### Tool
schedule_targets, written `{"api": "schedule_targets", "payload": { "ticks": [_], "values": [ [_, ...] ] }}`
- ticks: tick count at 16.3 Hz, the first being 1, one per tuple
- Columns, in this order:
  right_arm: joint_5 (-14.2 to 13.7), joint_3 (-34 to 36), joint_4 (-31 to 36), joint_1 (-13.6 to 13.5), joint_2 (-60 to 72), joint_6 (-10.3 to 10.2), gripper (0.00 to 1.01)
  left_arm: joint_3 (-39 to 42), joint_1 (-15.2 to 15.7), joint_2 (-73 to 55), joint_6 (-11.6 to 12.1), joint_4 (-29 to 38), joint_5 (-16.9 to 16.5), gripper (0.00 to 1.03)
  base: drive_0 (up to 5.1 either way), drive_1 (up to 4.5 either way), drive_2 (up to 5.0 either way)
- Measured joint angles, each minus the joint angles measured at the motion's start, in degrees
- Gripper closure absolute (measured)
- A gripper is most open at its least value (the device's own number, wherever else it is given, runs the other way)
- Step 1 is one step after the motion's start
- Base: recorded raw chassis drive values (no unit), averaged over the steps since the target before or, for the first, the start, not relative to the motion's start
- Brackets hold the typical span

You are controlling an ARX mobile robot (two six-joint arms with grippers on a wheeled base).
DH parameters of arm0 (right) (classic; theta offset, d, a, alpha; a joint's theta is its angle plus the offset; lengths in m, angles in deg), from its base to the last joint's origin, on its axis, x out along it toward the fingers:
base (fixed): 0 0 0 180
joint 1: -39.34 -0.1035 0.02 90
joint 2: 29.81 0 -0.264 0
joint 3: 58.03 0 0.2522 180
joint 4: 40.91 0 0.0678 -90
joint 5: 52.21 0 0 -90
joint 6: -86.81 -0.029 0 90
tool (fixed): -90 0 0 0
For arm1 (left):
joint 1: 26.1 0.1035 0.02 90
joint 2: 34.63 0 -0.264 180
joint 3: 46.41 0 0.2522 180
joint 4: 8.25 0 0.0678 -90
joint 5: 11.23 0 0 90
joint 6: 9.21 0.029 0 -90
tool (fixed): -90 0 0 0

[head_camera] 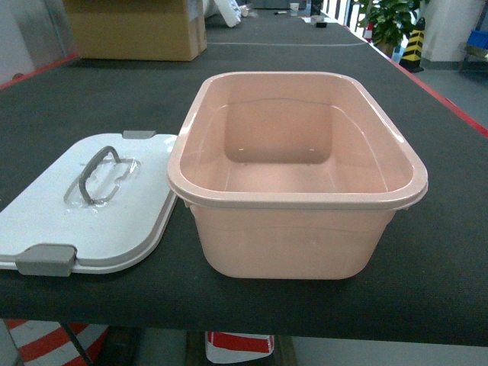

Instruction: Pick capacitor and pack into box

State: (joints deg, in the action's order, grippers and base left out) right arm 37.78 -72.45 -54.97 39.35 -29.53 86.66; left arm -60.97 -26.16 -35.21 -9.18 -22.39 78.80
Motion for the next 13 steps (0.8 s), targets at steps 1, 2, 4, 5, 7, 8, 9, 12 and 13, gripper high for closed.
{"api": "schedule_targets", "payload": {
  "ticks": [1,2,4,5,7,8,9,12,13],
  "values": [
    [0.0,0.0,0.0,0.0,0.0,0.0,0.03,0.0,0.0,0.0,0.0,0.0,0.0,0.59,0.0,0.0,0.0],
    [0.0,0.0,0.0,0.0,0.0,0.0,0.03,0.0,0.0,0.0,0.0,0.0,0.0,0.59,0.0,0.0,0.0],
    [0.0,0.0,0.0,0.0,0.0,0.0,0.03,0.0,0.0,0.0,0.0,0.0,0.0,0.59,0.0,0.0,0.0],
    [0.0,0.0,0.0,0.0,0.0,0.0,0.03,0.0,0.0,0.0,0.0,0.0,0.0,0.59,0.0,0.0,0.0],
    [0.0,0.0,0.0,0.0,0.0,0.0,0.03,0.0,-2.6,-2.8,1.2,5.4,4.8,0.59,0.0,0.0,0.0],
    [0.0,0.0,0.0,0.0,0.0,0.0,0.03,-0.3,-6.9,-9.8,1.8,14.6,9.6,0.59,0.0,0.0,0.0],
    [0.0,0.0,0.0,0.0,0.0,0.0,0.03,-0.8,-11.9,-23.1,2.0,26.4,13.4,0.59,0.0,0.0,0.0],
    [0.0,0.0,0.0,0.0,0.0,0.0,0.03,-15.6,-21.0,-63.1,1.5,57.0,17.1,0.59,0.0,0.0,0.0],
    [0.0,0.0,0.0,0.0,0.0,0.0,0.03,-22.7,-23.4,-71.7,0.5,57.3,16.2,0.59,0.0,0.0,0.0]
  ]
}}
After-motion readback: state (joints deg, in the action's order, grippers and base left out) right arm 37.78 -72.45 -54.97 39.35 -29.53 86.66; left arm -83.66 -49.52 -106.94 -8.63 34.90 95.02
